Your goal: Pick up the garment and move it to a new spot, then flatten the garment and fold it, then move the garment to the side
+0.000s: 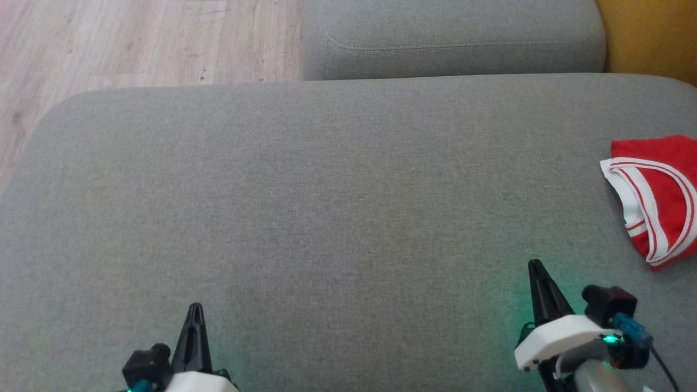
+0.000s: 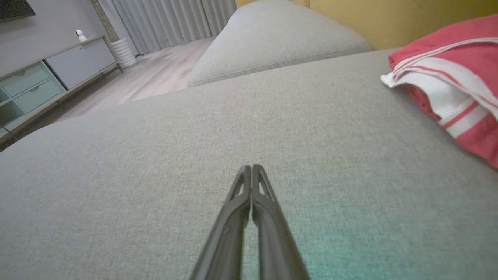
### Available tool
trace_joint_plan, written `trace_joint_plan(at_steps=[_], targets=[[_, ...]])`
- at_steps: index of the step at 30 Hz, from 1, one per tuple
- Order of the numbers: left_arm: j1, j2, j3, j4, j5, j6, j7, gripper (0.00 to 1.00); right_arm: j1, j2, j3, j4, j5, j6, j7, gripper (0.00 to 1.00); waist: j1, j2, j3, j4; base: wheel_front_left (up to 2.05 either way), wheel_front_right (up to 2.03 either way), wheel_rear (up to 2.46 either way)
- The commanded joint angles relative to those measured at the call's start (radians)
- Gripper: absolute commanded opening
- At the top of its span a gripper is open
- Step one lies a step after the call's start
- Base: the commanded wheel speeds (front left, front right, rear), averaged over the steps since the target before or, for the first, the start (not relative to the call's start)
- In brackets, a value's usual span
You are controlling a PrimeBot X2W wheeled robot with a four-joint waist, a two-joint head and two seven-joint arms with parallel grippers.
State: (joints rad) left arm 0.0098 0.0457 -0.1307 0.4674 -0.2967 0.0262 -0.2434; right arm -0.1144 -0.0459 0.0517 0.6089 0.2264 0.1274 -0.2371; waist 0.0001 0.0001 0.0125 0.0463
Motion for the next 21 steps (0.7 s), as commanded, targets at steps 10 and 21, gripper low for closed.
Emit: trace_joint_plan(at_steps=[10,21], targets=[[-0.041,0.001,0.029,-0.050,-0.127,-0.016,0.032,0.00,-0.042,-0.003,-0.019,-0.066,0.135,0.000,0.032,0.00,0.0000,-0.0001,-0.001,-0.004,0.00,0.00,0.00],[-0.047,0.001,0.048,-0.067,-0.234,-0.029,0.060,0.00,-0.036,-0.003,-0.031,-0.094,0.248,0.001,0.059,0.00,0.0000,-0.0001,-0.002,-0.008,0.00,0.00,0.00]])
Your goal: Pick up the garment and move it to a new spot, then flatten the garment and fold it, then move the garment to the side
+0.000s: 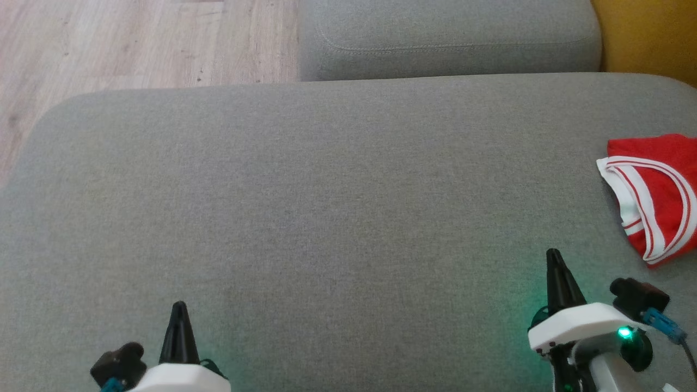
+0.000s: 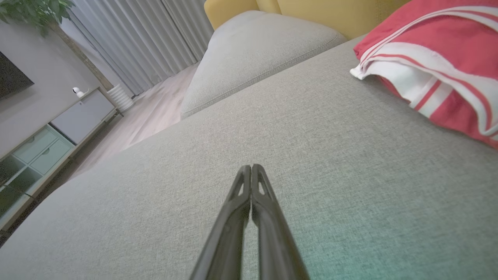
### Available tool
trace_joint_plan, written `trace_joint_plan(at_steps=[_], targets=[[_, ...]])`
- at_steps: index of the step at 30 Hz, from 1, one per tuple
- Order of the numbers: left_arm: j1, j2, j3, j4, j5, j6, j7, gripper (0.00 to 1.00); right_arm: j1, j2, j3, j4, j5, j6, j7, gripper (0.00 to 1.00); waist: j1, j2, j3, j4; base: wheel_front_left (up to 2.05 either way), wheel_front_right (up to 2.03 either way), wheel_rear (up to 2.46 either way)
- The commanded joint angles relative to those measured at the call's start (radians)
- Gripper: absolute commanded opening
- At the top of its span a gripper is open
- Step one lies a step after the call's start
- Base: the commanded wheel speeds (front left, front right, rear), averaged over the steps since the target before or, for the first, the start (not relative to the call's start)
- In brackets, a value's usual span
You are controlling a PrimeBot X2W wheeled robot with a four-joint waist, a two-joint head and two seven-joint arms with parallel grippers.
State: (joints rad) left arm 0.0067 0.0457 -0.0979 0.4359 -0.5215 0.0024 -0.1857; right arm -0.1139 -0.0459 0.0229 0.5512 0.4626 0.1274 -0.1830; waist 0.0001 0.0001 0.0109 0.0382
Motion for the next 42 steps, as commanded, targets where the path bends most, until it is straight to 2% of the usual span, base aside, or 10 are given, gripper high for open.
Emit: trace_joint_plan(at_steps=[1,42], targets=[[-0.045,0.001,0.017,-0.037,-0.020,-0.006,0.006,0.00,-0.036,-0.003,-0.003,-0.039,0.024,0.001,0.008,0.00,0.0000,-0.0001,0.000,0.000,0.00,0.00,0.00],[-0.073,0.002,0.095,-0.099,-0.450,-0.057,0.123,0.00,-0.019,-0.003,-0.057,-0.147,0.475,0.002,0.124,0.00,-0.0001,-0.0001,-0.003,-0.016,0.00,0.00,0.00]])
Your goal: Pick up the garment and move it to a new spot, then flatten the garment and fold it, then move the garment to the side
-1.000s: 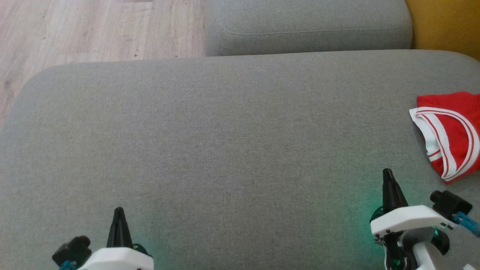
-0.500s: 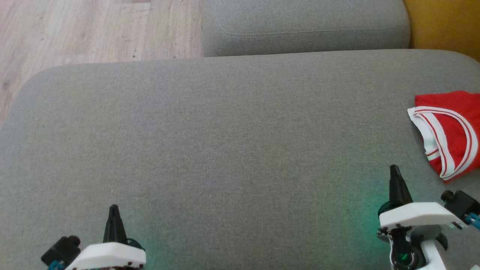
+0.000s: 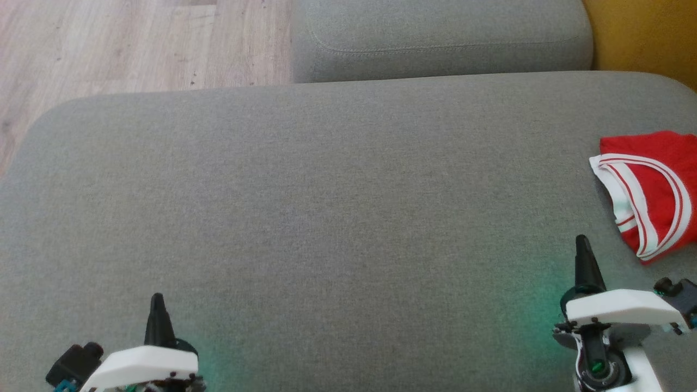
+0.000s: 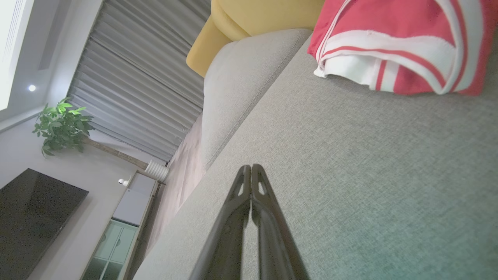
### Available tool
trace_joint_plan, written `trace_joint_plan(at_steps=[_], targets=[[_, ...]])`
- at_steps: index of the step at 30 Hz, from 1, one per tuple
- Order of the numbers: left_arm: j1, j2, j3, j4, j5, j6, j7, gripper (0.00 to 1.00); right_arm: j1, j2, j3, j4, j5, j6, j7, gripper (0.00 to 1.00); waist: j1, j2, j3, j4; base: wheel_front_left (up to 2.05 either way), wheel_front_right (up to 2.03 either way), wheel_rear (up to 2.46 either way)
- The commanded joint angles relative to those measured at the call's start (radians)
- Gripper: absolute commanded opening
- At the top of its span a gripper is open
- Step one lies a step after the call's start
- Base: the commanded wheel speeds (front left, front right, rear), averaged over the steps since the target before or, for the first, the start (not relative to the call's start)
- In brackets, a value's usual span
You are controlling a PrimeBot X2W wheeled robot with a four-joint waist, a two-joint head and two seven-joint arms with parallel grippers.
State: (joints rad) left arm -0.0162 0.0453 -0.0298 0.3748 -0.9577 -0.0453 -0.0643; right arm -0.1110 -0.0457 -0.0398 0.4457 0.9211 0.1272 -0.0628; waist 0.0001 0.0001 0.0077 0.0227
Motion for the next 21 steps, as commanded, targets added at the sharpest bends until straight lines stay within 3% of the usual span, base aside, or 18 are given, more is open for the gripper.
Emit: trace_joint_plan(at_steps=[1,21], targets=[[-0.051,0.003,0.029,-0.039,-0.024,-0.011,0.005,0.00,-0.021,-0.004,0.004,-0.044,0.028,0.002,0.007,0.00,-0.0001,-0.0001,0.000,0.000,0.00,0.00,0.00],[-0.065,0.004,0.068,-0.070,-0.239,-0.036,0.064,0.00,-0.013,-0.004,-0.023,-0.098,0.254,0.002,0.065,0.00,-0.0001,-0.0001,-0.002,-0.008,0.00,0.00,0.00]])
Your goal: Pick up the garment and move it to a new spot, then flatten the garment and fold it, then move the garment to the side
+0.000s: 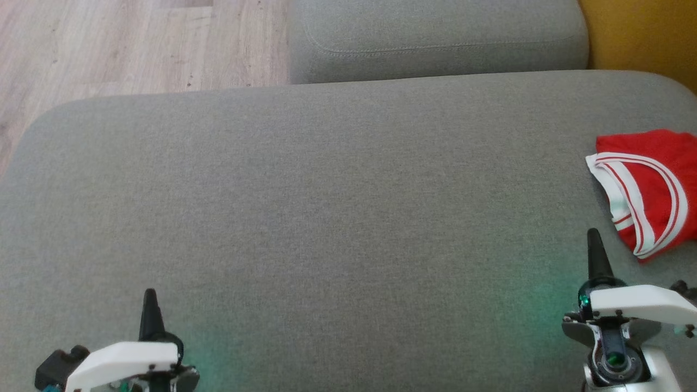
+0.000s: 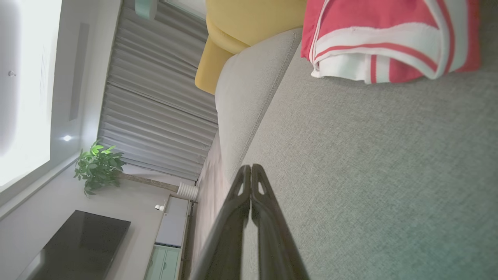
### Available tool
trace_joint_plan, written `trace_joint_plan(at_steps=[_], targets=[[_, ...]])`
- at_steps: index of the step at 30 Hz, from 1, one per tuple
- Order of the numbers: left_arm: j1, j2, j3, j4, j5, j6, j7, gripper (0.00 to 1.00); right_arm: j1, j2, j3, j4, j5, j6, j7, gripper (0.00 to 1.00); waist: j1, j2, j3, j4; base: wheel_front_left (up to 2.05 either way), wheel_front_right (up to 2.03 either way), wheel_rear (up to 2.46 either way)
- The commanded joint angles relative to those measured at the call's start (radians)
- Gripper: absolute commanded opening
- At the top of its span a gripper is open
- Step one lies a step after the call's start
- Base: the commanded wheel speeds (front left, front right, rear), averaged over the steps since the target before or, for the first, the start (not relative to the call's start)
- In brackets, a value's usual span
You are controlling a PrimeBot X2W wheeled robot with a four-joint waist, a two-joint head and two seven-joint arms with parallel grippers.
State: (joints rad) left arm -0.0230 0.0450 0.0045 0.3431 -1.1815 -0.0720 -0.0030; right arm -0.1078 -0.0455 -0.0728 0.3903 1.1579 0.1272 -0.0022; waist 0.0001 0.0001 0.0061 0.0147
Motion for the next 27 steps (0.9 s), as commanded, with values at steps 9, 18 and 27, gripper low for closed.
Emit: trace_joint_plan(at_steps=[9,18,27], targets=[[-0.065,0.004,0.053,-0.054,-0.123,-0.022,0.032,0.00,-0.012,-0.004,-0.003,-0.069,0.130,0.003,0.033,0.00,0.0000,-0.0001,-0.001,-0.004,0.00,0.00,0.00],[-0.071,0.005,0.071,-0.068,-0.219,-0.034,0.059,0.00,-0.008,-0.004,-0.015,-0.093,0.232,0.003,0.059,0.00,-0.0001,-0.0001,-0.001,-0.007,0.00,0.00,0.00],[-0.077,0.005,0.087,-0.080,-0.305,-0.044,0.082,0.00,-0.005,-0.005,-0.026,-0.115,0.322,0.003,0.082,0.00,-0.0001,-0.0001,-0.002,-0.010,0.00,0.00,0.00]])
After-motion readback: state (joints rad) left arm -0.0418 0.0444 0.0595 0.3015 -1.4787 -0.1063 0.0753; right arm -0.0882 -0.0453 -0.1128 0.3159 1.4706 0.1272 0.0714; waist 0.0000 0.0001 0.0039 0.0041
